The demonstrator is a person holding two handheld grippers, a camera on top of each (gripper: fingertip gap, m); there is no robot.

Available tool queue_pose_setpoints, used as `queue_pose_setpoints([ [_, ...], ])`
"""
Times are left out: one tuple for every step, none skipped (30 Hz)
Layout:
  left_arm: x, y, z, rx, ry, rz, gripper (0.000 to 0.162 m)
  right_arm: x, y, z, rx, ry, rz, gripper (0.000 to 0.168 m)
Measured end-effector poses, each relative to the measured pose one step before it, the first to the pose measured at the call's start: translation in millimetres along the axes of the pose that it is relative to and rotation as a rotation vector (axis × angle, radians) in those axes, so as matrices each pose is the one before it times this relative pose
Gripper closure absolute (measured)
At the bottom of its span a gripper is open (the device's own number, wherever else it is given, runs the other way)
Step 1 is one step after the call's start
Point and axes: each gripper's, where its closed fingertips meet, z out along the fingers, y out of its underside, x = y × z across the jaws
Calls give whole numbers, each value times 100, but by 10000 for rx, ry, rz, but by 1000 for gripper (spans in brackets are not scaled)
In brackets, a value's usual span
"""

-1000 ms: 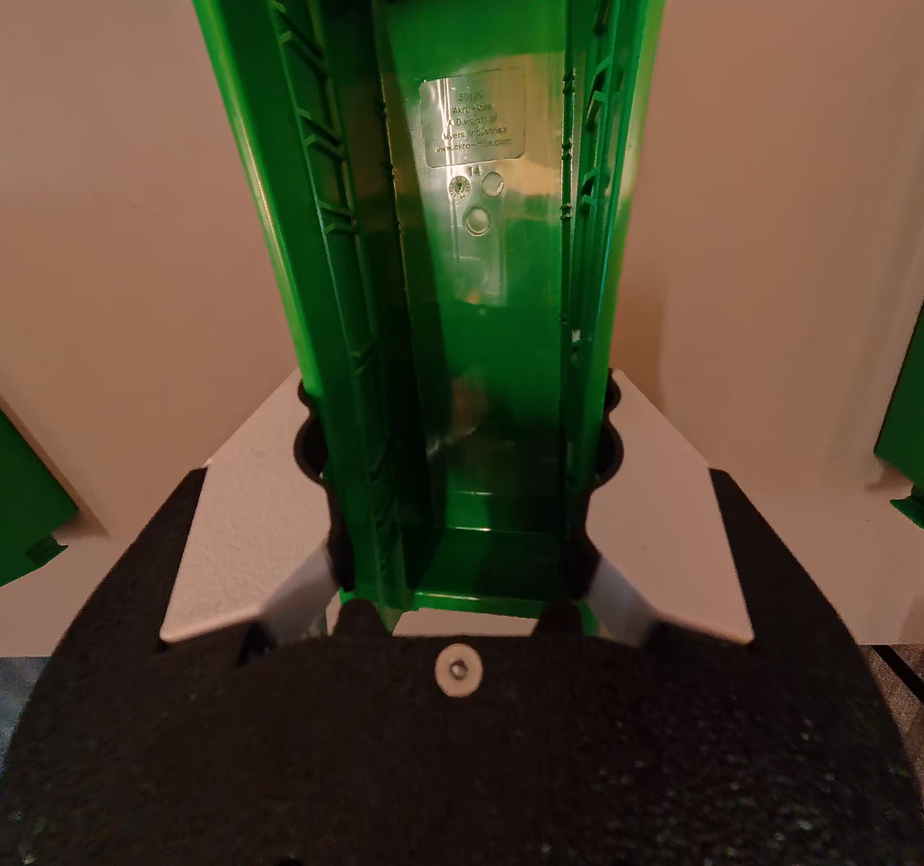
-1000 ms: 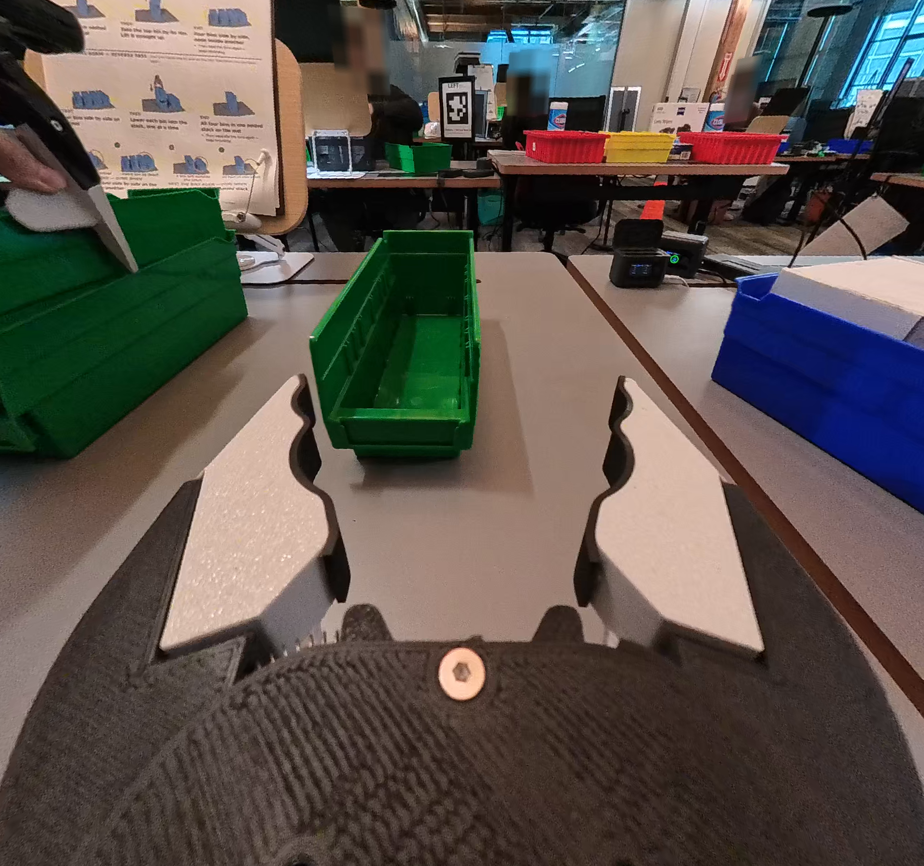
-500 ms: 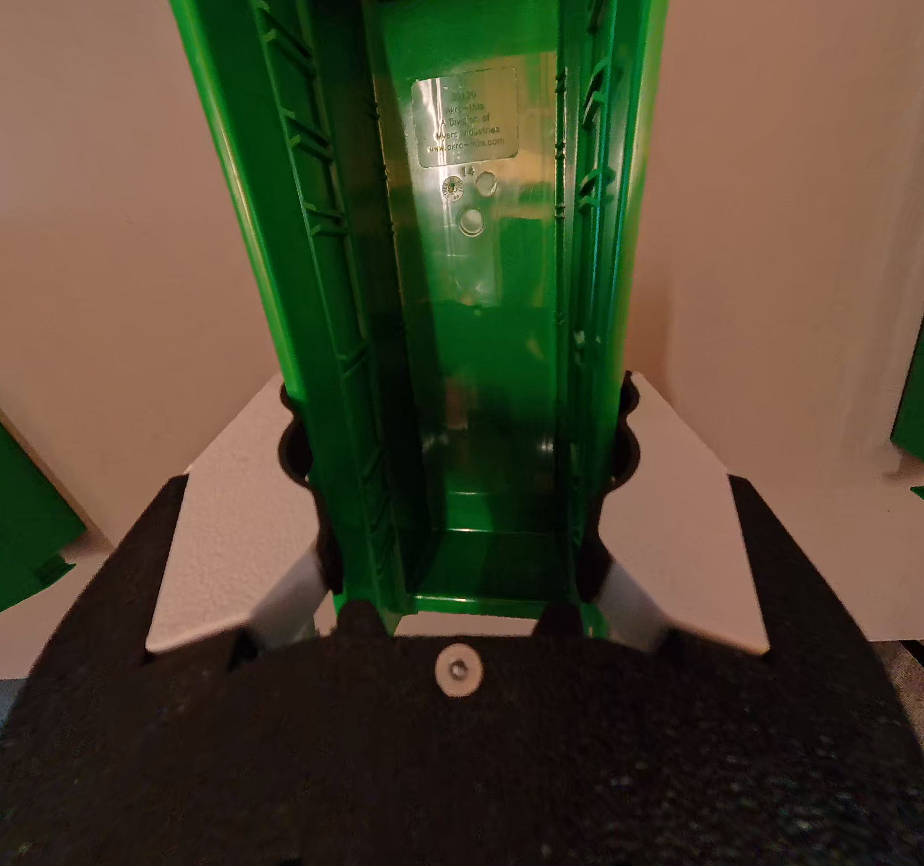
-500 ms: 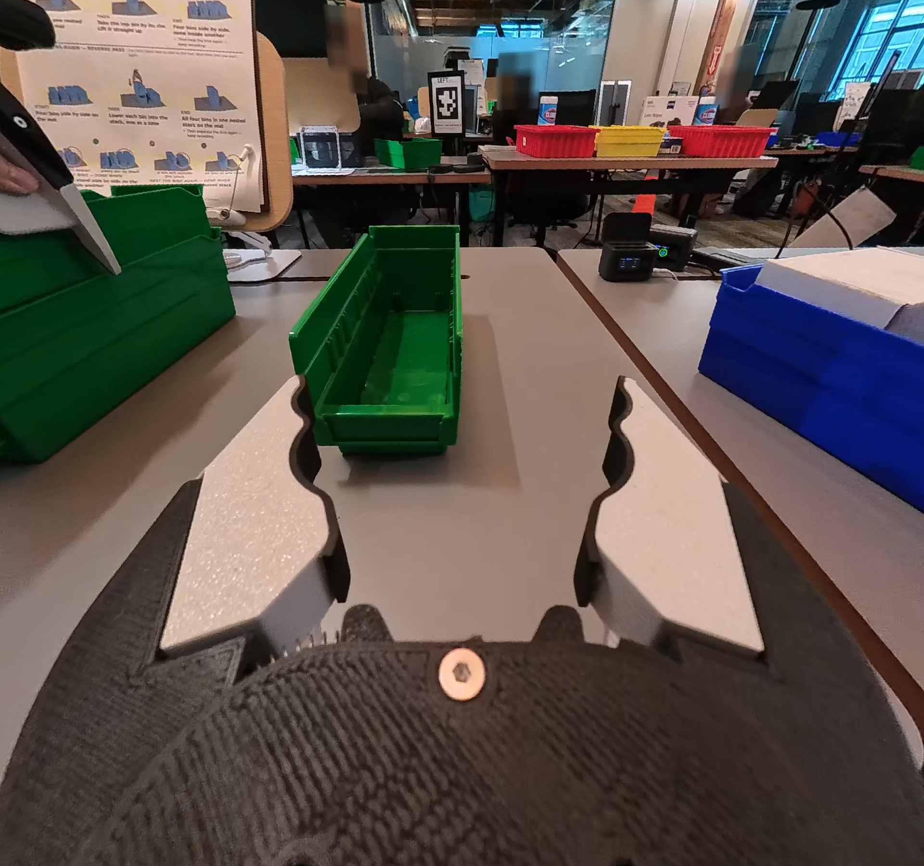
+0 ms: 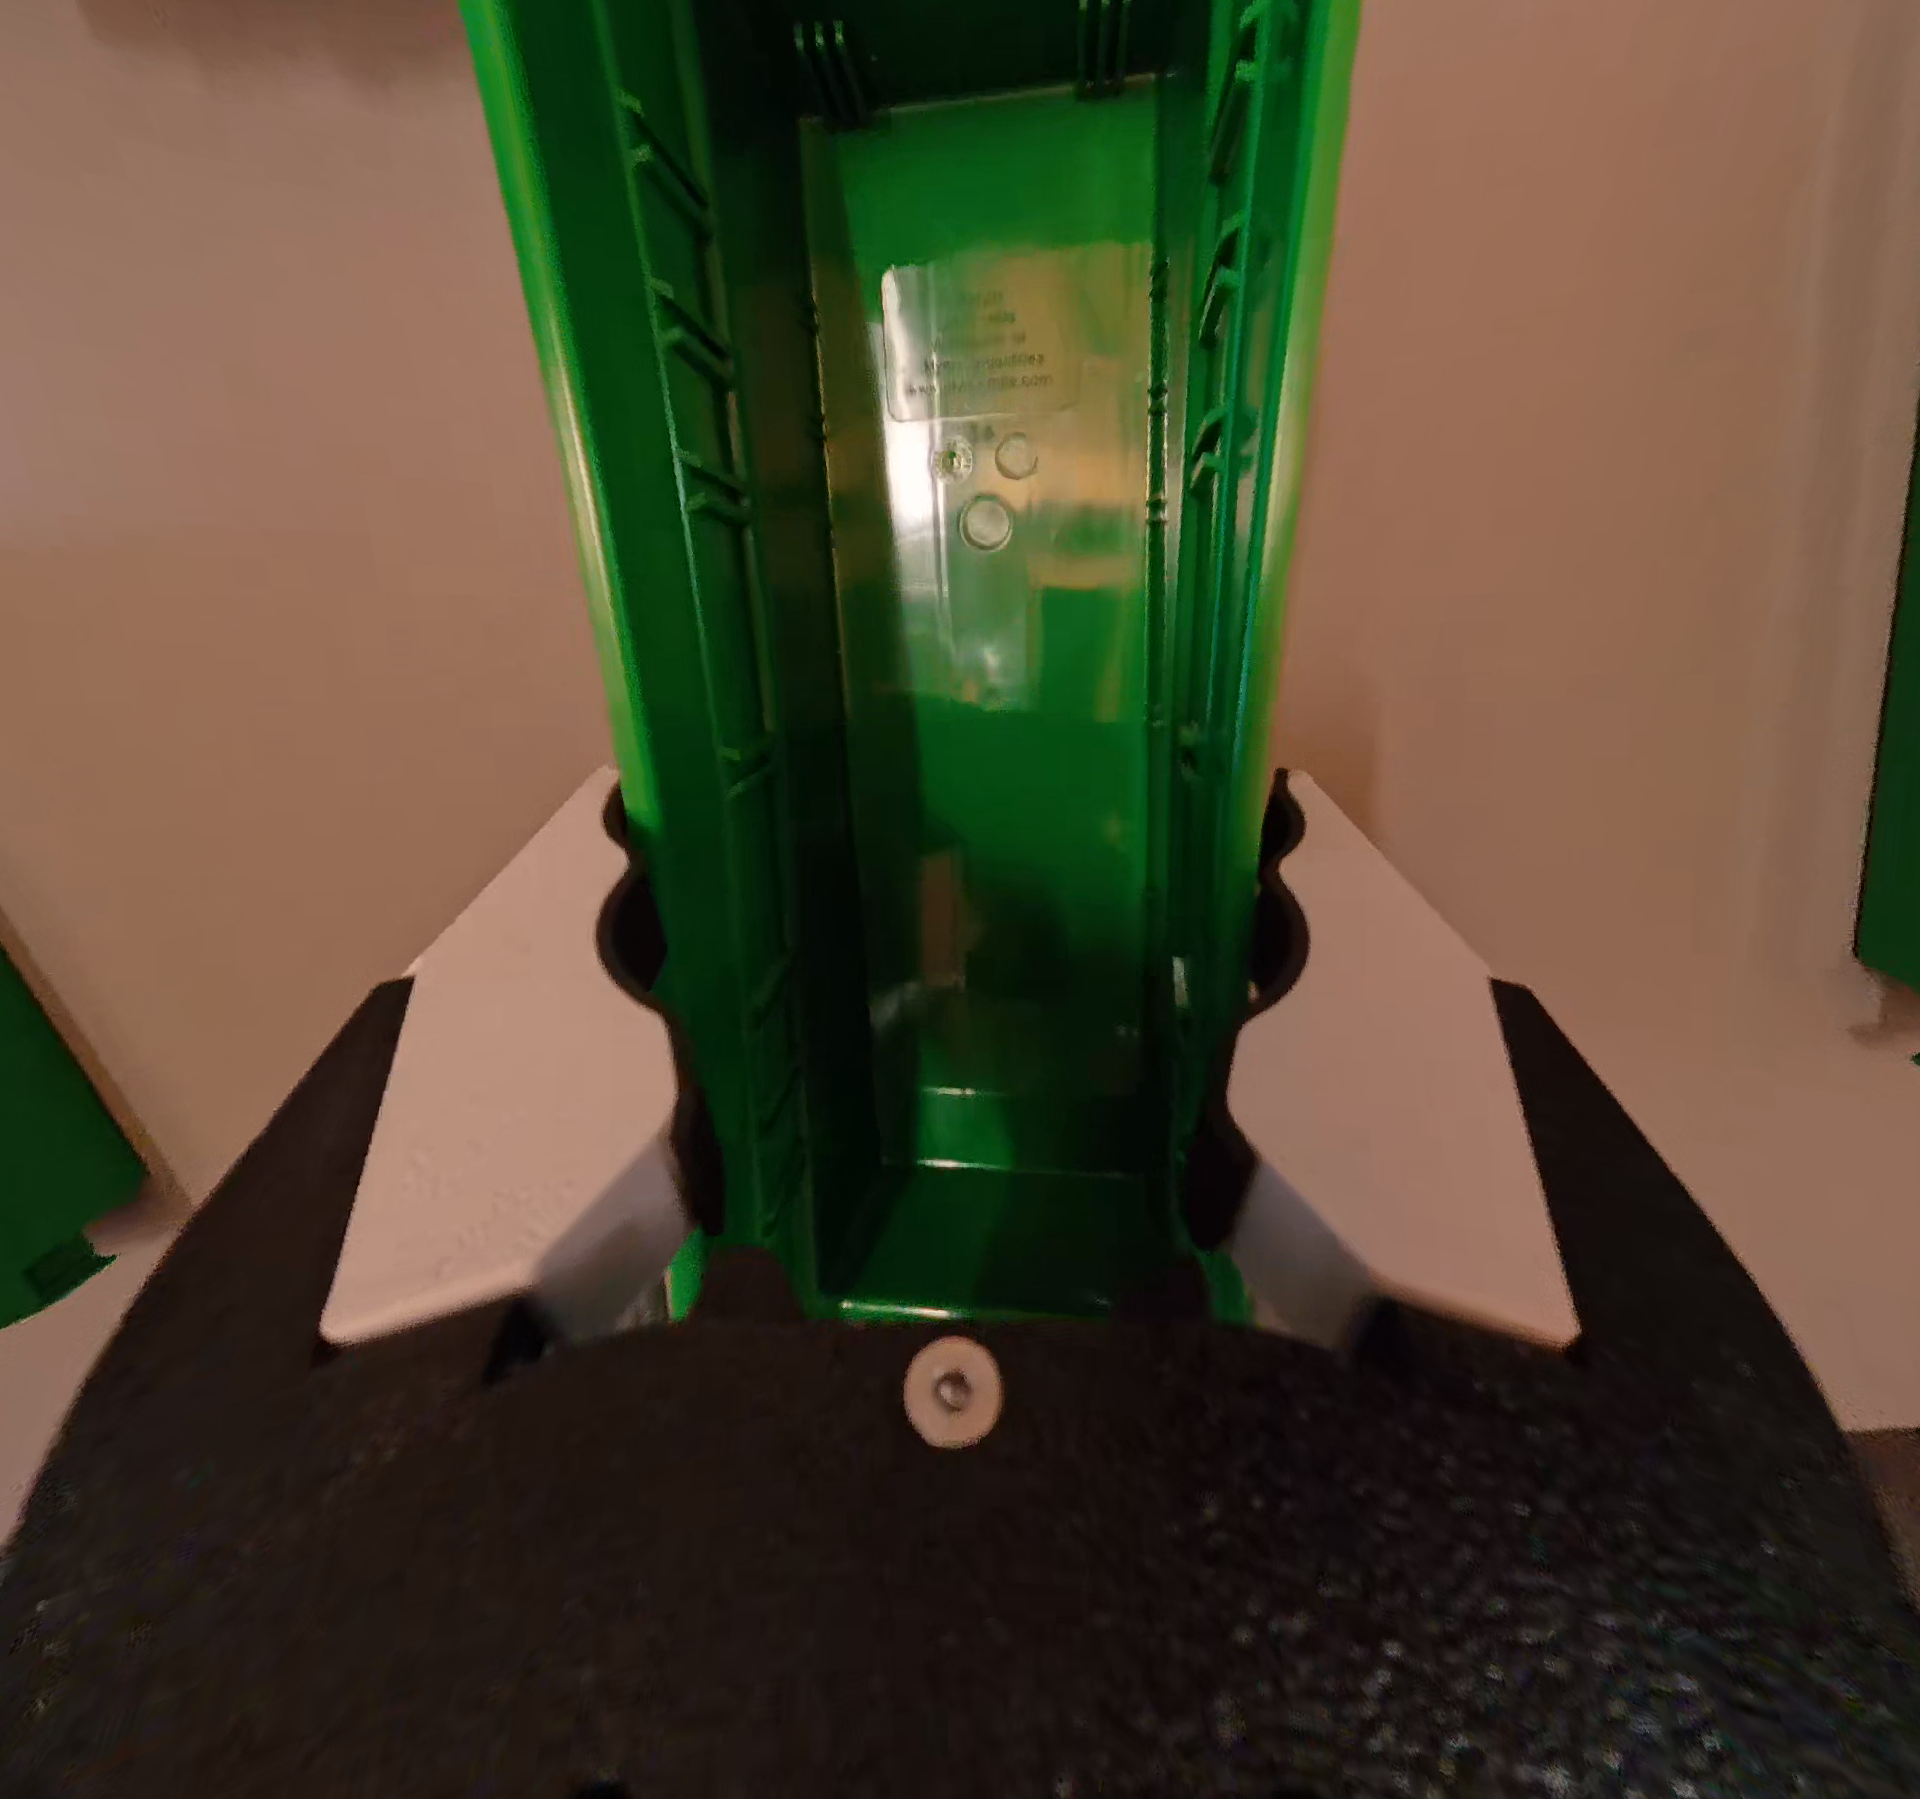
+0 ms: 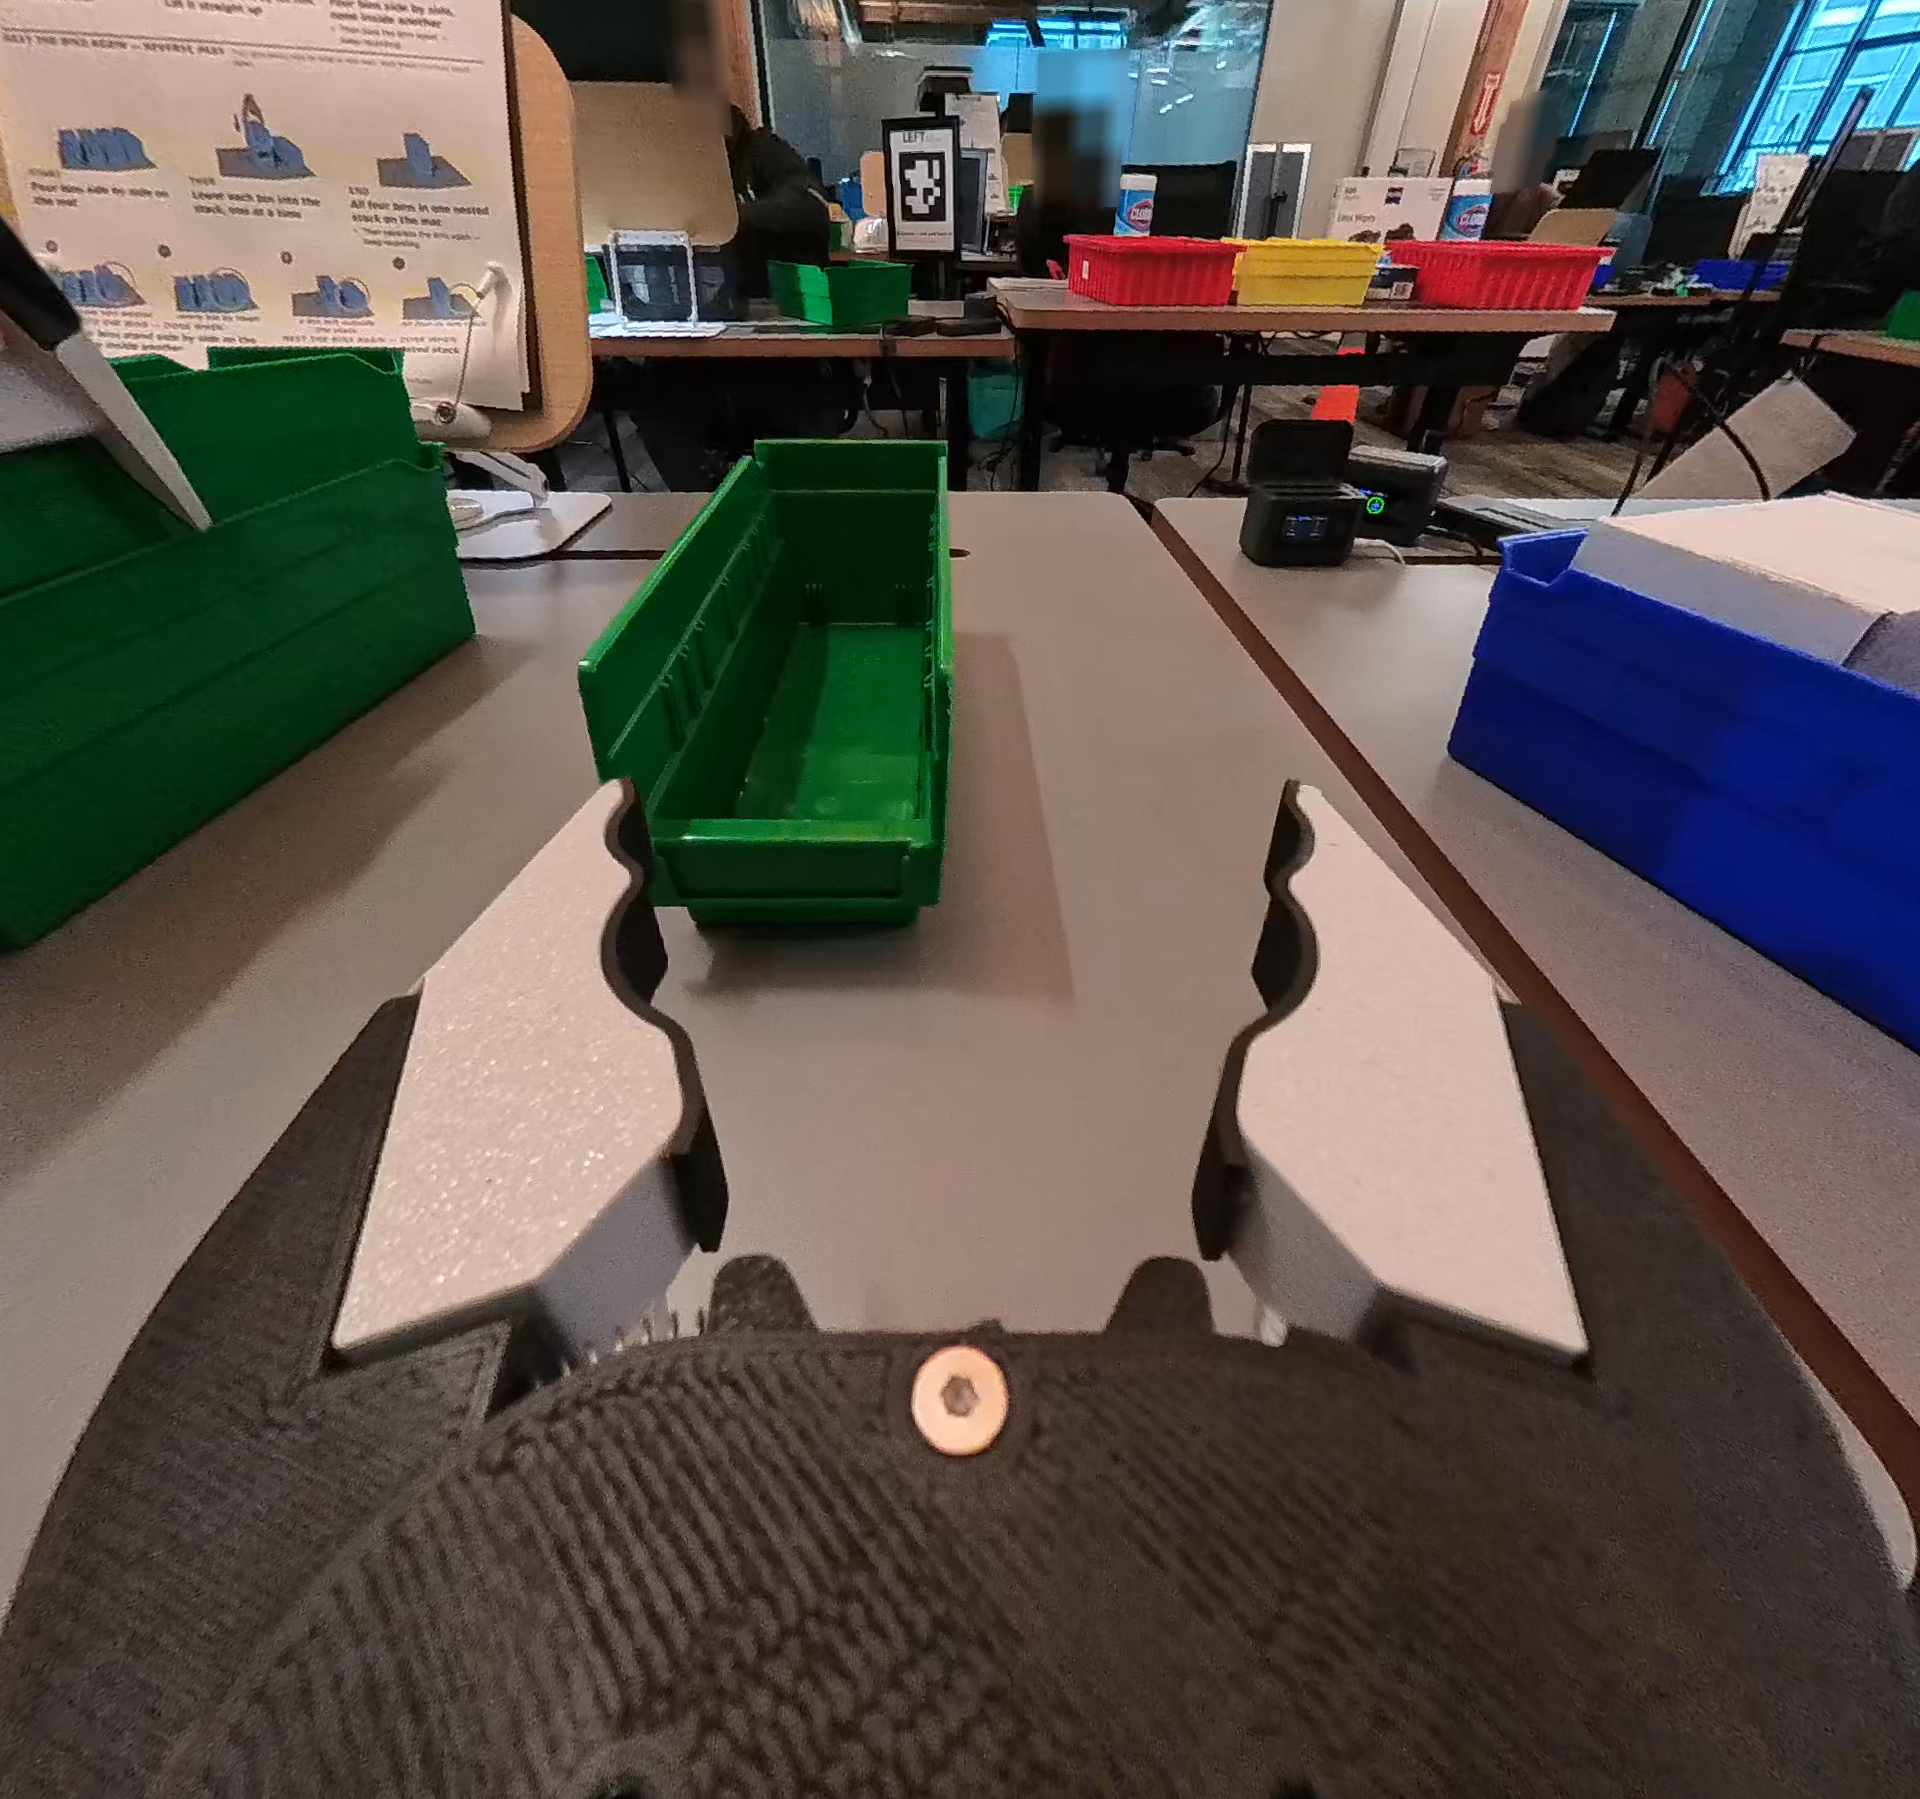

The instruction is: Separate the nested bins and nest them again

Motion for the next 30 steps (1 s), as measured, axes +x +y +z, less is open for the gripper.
queue_pose_setpoints([
  [-35,-109,-37,214,-38,-17,49,76,91,31,-17,12,10,52],
  [-77,-131,-88,226,-74,1,51,55,82,36,-18,5,15,52],
  [-139,-138,-119,255,-104,12,53,11,81,27,-17,-12,15,52],
  [-138,-98,-124,224,-97,12,56,21,53,21,-11,-4,8,52],
  [-77,-41,-145,173,-37,5,58,45,43,19,-3,13,-2,52],
  [-98,-55,-157,169,-25,-33,60,14,61,20,-9,4,-6,52],
  [-123,-102,-150,193,-16,-113,61,-14,64,25,-20,-12,-1,52],
  [-149,-155,-119,211,-34,-125,61,-10,69,29,-16,-7,3,52],
  [-115,-99,-71,146,-52,-109,59,-13,60,20,-16,-5,2,52],
  [-9,-69,-53,104,-63,-53,56,-37,38,10,-7,-17,-4,52],
  [163,29,24,34,-6,24,52,-29,32,27,-3,-12,-7,52],
  [254,111,74,-62,36,115,47,-44,29,15,-15,-16,-13,52],
  [180,91,77,-125,11,231,44,-25,41,9,-16,-11,-20,52],
  [131,14,98,-108,16,227,42,2,27,4,-5,-2,-18,52],
  [83,54,151,-157,48,153,40,23,14,1,-3,5,-3,52],
  [44,208,160,-289,75,98,38,30,27,-4,-4,1,10,52],
  [7,252,115,-358,72,84,37,30,28,3,-6,-2,13,52],
  [20,145,51,-308,79,111,36,12,30,-6,-7,-11,12,52],
  [-27,104,51,-280,64,133,35,6,26,10,-5,-17,7,52],
  [-31,106,29,-240,57,141,35,11,27,8,-6,-5,2,52],
  [-36,96,39,-198,52,130,35,37,45,12,-12,8,0,52],
  [53,49,33,-150,96,77,34,30,31,6,-9,8,1,52],
  [97,10,-27,-71,136,1,35,-19,39,19,-8,-14,4,52],
  [44,-31,-108,-10,91,-41,39,-15,30,10,-8,-7,5,52],
  [-20,-3,-77,25,21,-21,43,3,24,13,-4,3,0,52],
  [-22,-52,-32,100,-6,-28,45,-14,21,15,-2,-5,6,52],
  [-33,-106,-23,203,-17,-89,47,-51,48,32,-9,-21,13,52],
  [-30,-113,-21,274,-9,-165,49,-59,61,31,-19,-23,11,52],
  [-48,-134,-15,318,2,-274,49,-64,54,20,-20,-18,-1,52],
  [-97,-182,-12,373,-28,-331,50,-44,7,17,0,-3,-18,52],
])
